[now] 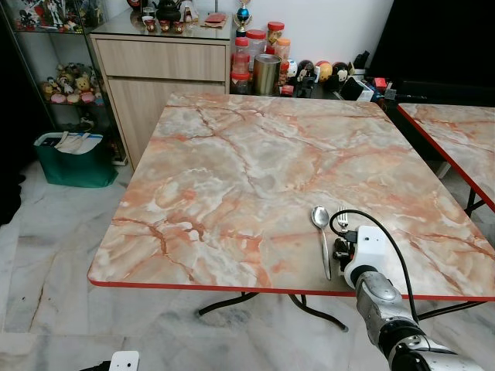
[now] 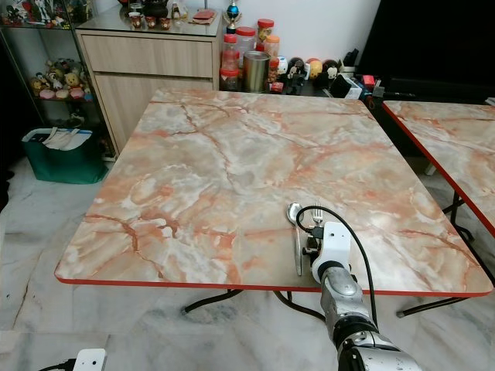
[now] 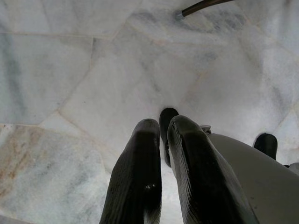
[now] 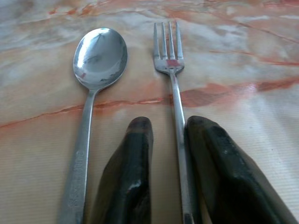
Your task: Setting the table
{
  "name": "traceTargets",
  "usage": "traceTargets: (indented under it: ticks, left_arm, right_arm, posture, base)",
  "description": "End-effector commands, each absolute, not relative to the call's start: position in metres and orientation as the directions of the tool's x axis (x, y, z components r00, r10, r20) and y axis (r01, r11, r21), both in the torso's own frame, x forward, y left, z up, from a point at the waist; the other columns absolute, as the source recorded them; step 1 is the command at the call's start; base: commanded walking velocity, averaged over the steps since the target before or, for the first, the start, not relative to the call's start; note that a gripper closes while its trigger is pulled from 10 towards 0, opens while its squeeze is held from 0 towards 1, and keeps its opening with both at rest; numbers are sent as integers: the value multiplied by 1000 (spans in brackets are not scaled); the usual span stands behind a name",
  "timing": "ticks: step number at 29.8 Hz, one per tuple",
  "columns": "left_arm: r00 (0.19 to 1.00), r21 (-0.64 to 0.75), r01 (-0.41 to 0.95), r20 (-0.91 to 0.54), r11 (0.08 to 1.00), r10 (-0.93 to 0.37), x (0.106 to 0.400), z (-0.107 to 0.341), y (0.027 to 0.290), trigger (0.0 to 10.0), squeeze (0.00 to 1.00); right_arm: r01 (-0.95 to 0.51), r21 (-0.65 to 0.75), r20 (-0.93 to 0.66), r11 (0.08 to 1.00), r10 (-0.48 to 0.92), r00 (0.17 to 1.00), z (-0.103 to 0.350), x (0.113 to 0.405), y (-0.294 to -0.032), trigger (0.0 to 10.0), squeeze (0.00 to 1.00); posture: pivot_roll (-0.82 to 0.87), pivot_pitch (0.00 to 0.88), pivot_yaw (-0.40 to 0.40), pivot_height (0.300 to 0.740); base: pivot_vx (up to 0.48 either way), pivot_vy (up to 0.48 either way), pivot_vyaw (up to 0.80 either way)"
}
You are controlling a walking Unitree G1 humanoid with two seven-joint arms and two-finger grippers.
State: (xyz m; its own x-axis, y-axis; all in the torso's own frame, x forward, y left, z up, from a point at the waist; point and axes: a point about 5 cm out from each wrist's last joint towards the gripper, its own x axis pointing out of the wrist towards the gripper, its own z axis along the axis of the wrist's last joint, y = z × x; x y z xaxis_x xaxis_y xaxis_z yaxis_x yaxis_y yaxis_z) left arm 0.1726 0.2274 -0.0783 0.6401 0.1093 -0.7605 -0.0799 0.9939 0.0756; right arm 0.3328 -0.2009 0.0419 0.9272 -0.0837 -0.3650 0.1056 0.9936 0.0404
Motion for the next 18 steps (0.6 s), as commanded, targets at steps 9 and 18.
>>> traceTargets:
  ticks: [9, 18]
  left_arm:
    - [621, 66, -77, -777, 995, 99, 169, -80, 229, 10000, 0]
    - [625, 61, -76, -775, 995, 95, 171, -80, 228, 10000, 0]
  right_arm:
    - [141, 48, -410, 989, -109, 906, 31, 324, -205, 0, 0]
    - [171, 39, -405, 984, -141, 903, 30, 322, -210, 0, 0]
  posture:
    - [113, 61, -72, 740]
    - [115, 59, -75, 740]
  base:
    - [0, 0, 0]
    - [0, 0, 0]
